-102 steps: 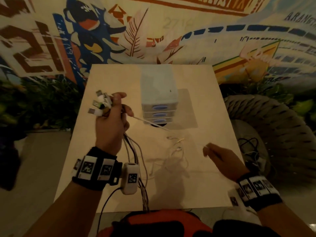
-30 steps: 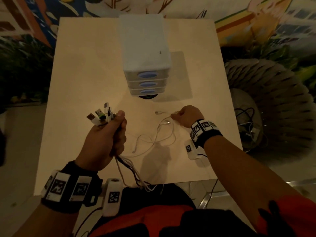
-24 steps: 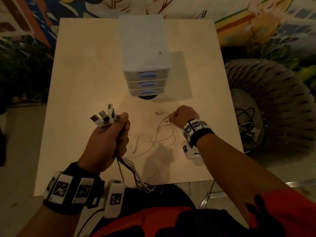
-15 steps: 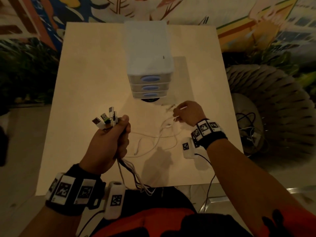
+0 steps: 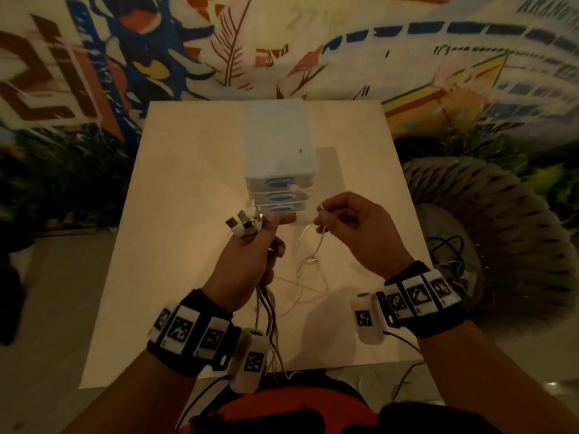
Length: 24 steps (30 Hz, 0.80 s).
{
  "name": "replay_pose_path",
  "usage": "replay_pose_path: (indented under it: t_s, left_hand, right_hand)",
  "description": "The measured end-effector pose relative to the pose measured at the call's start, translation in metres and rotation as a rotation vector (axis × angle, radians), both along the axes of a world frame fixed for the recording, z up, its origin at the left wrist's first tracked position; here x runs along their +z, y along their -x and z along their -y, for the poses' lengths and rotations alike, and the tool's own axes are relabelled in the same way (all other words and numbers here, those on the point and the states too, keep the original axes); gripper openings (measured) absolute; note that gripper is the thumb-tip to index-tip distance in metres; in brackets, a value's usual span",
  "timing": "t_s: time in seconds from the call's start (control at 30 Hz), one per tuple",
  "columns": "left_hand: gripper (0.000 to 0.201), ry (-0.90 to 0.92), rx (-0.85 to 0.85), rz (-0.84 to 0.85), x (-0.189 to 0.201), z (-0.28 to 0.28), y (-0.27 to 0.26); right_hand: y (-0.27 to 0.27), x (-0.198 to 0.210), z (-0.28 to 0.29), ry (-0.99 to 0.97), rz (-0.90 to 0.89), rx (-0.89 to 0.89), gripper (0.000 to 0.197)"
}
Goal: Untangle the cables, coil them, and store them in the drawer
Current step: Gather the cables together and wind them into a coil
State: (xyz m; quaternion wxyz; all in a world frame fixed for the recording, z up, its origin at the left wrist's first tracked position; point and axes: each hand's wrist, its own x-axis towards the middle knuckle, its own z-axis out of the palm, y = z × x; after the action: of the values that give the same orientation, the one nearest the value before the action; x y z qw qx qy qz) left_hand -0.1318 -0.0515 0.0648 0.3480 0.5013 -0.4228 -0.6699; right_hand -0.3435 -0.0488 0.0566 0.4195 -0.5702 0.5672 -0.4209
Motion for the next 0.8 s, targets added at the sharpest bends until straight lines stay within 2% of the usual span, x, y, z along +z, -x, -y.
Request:
replay_pose_path:
  t_s: [0.2,0.3,0.4,0.47,0.53,0.6,0.7,0.8]
  left_hand:
    - [0.033,0.110,-0.008,-0.091,0.022,0.003,0.013]
    - [0.032,0.172,-0.004,-0.084,0.027,0.005,0.012]
    - [0.037,0.227,0.017,-0.116,0.038,0.008,0.006]
    - [0.036,0.246,0.070,-0.180,0.045,0.011,-0.002]
    - [0.031,0.253,0.113,-0.249,0.051,0.015,-0.013]
    - [0.030,0.277,0.138,-0.281,0.054,0.020,-0.023]
    - [0.034,0.328,0.156,-0.241,0.054,0.023,-0.035]
    - [0.029,0.383,0.131,-0.155,0.054,0.019,-0.036]
  right_hand:
    - [-0.026,0.004,-0.025,0.120,-0.179,0.194,0.004]
    - [-0.024,-0.011,-0.027,0.037,-0.219,0.222,0.015]
    - [-0.011,-0.039,-0.027,-0.122,-0.401,0.323,0.034]
    - [0.003,-0.058,-0.026,-0.197,-0.487,0.355,0.038]
    - [0.020,-0.068,-0.022,-0.193,-0.485,0.293,0.034]
    - [0.035,-0.063,-0.014,-0.176,-0.426,0.169,0.038]
    - [0.041,-0.033,0.004,-0.101,-0.303,0.047,0.046]
    - [0.032,0.008,0.018,0.050,-0.308,0.039,0.044]
